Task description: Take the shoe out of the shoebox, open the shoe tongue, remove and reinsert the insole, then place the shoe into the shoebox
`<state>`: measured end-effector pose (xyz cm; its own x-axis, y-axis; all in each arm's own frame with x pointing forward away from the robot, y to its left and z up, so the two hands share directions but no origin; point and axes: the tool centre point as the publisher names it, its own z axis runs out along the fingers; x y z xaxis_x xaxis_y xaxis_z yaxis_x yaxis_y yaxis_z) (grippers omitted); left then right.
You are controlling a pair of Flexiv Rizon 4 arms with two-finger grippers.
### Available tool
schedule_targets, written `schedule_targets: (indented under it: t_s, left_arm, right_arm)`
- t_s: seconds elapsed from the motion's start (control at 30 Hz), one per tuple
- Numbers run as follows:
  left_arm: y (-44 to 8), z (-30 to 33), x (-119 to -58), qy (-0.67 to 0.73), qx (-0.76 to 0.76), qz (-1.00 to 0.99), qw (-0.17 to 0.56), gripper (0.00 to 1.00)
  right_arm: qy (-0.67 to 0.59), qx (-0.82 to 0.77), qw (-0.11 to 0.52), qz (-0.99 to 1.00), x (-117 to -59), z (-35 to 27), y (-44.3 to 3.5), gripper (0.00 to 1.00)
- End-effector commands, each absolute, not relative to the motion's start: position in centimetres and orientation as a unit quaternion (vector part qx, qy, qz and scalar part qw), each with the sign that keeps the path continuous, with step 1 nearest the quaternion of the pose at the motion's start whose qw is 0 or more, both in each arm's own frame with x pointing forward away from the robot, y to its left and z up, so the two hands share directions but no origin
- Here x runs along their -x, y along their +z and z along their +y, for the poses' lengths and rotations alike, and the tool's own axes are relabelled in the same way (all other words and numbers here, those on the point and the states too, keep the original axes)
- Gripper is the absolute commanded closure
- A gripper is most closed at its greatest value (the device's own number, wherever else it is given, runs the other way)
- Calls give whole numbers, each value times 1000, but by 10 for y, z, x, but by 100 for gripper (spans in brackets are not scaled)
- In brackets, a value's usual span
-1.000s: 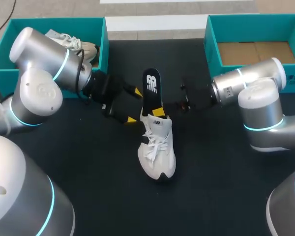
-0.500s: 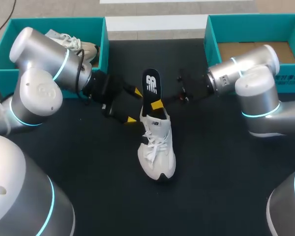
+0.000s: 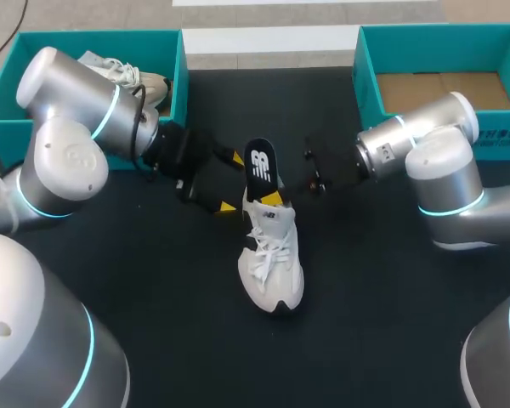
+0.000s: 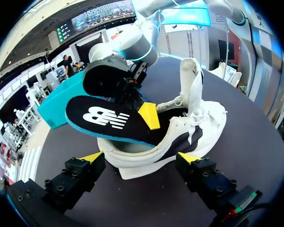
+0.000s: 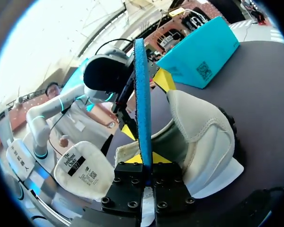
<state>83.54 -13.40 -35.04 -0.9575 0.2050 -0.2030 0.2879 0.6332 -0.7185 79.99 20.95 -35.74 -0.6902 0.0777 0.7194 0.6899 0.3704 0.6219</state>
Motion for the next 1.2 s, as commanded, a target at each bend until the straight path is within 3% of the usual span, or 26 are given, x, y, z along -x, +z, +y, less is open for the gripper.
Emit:
schedule_targets:
  t_s: [0.03,0.1,0.2,0.4,0.5,0.57,1.0,1.2]
  left_arm:
    - [-351,-135,-835,-404,-136,903,52,0]
    - [-351,-135,-835,-404,-136,903,52,0]
    - [-351,-135,-835,-404,-136,903,52,0]
    - [-351,-135,-835,-404,-136,903,52,0]
    - [-351,-135,-835,-404,-136,903,52,0]
    - [-351,-135,-835,-404,-136,903,52,0]
    - [-351,-135,-835,-404,-136,903,52,0]
    - [-351,-135,-835,-404,-136,903,52,0]
  right_arm:
    - [-500,254,296,-774,-794,210,-358,100]
    - [-503,249,280,-779,-800,210,-351,68]
    - [-499,242,268,-788,-809,210,-343,64]
    - [-505,228,259,-791,-825,212,-339,76]
    - [-504,222,263,-792,-828,214,-340,87]
    - [-502,221,268,-792,-828,216,-342,100]
    - [-478,250,308,-784,-791,214,-355,100]
    - [-482,255,291,-786,-792,211,-349,100]
